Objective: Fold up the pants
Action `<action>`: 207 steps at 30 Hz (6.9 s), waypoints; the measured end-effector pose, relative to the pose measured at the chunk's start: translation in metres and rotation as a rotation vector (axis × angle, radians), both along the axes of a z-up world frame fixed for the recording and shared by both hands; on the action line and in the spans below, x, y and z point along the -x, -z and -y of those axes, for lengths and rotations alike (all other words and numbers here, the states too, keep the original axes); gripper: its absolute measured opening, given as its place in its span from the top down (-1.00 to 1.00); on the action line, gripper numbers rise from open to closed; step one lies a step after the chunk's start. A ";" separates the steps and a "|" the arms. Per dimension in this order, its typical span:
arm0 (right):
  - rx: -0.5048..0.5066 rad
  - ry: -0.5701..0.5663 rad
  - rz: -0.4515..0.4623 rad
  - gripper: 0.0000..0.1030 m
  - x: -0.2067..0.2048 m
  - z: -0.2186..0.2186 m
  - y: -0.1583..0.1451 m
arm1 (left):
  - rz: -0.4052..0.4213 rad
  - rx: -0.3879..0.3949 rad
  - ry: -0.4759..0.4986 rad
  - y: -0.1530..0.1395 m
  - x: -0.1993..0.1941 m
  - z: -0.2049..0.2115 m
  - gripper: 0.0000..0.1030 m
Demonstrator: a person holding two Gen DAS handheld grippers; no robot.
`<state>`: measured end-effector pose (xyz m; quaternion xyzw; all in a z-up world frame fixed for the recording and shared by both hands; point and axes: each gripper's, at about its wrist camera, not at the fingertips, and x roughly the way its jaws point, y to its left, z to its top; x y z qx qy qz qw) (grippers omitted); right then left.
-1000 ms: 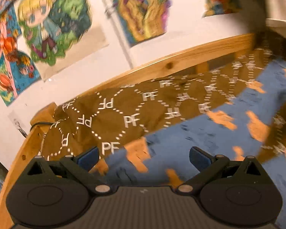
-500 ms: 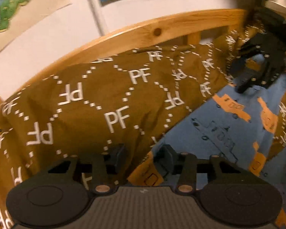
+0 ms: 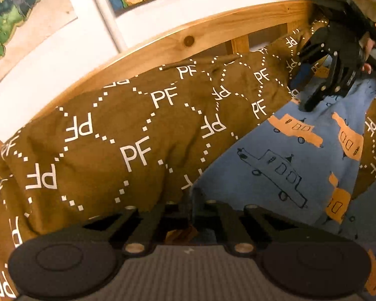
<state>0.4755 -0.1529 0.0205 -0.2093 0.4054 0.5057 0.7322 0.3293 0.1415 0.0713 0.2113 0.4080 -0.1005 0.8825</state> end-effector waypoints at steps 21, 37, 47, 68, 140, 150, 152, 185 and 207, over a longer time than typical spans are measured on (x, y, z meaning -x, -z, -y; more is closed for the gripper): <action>0.036 0.058 0.443 1.00 0.058 -0.028 -0.013 | 0.348 -0.037 -0.059 -0.012 0.043 0.006 0.99; -0.070 0.081 0.445 0.10 0.026 -0.049 -0.020 | 0.245 0.233 -0.167 -0.007 0.015 -0.059 0.02; -0.056 -0.070 0.368 -0.14 0.008 -0.097 -0.023 | 0.150 0.217 -0.092 -0.018 0.024 -0.068 -0.05; -0.017 0.073 0.627 0.99 0.133 -0.048 -0.051 | 0.364 0.045 0.153 -0.048 0.114 -0.030 0.96; -0.104 0.881 0.466 -0.98 0.395 0.145 0.040 | 0.156 0.201 0.482 0.074 0.243 0.211 -0.70; -0.100 0.751 0.406 -0.83 0.327 0.147 -0.009 | 0.090 0.146 0.496 0.104 0.221 0.241 0.43; -0.103 0.703 0.367 -0.70 0.299 0.136 -0.020 | 0.056 0.163 0.489 0.105 0.217 0.240 0.78; -0.135 0.820 0.326 0.32 0.268 0.128 -0.041 | 0.066 0.188 0.466 0.094 0.219 0.239 0.99; 0.003 0.859 0.333 1.00 0.199 0.069 0.007 | 0.051 0.225 0.433 0.101 0.213 0.233 0.99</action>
